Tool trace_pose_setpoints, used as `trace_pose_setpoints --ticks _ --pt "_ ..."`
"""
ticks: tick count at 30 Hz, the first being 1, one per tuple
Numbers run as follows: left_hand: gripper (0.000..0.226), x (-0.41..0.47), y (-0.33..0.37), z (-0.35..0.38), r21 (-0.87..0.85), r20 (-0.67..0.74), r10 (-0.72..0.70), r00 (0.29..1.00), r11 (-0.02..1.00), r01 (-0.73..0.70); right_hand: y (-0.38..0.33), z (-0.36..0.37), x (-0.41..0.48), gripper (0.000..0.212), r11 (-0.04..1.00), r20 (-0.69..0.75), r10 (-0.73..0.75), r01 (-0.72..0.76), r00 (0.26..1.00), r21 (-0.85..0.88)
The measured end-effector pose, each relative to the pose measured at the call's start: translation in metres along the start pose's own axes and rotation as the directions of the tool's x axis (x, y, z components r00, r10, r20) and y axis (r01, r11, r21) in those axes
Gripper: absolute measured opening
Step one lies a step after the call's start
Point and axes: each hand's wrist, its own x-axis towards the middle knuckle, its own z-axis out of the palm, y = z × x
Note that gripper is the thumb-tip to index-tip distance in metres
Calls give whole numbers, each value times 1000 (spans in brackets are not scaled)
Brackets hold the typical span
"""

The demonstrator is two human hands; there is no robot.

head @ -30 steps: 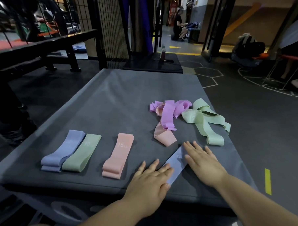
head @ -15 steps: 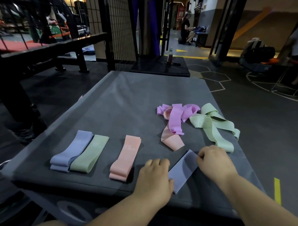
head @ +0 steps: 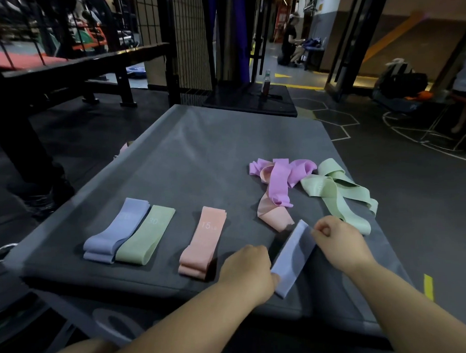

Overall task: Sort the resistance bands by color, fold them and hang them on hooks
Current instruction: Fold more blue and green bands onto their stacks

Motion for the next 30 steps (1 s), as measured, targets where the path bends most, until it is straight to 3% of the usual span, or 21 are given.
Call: trace_pose_setpoints --ticks 4,7,11,14,16,21,26,30 --pt "22 -3 -7 -12 -200 39 -9 999 980 16 -8 -4 2 7 995 -54 3 2 999 104" --pt "26 -4 -19 -26 -377 -14 -53 998 925 44 -25 -6 5 9 981 -89 9 8 996 192" --pt "22 -13 -46 -52 -502 -135 -98 986 864 18 -67 -3 12 18 989 -40 -68 72 997 133" --pt "17 -23 -80 -67 -595 -193 -180 964 803 31 -112 14 17 22 956 -89 -290 292 953 14" --pt "14 -27 -107 -73 -654 -188 -248 950 753 66 -143 30 18 10 968 -28 -243 244 970 50" --pt "9 -44 -165 -91 -747 -221 -393 893 657 105 -206 82 30 9 959 76 -276 268 958 95" --pt "8 -54 -209 -103 -753 -250 -479 842 643 142 -253 121 36 10 947 176 -313 293 933 128" --pt "13 -55 -234 -110 -697 -284 -530 799 686 208 -278 142 41 10 949 216 -311 291 926 120"
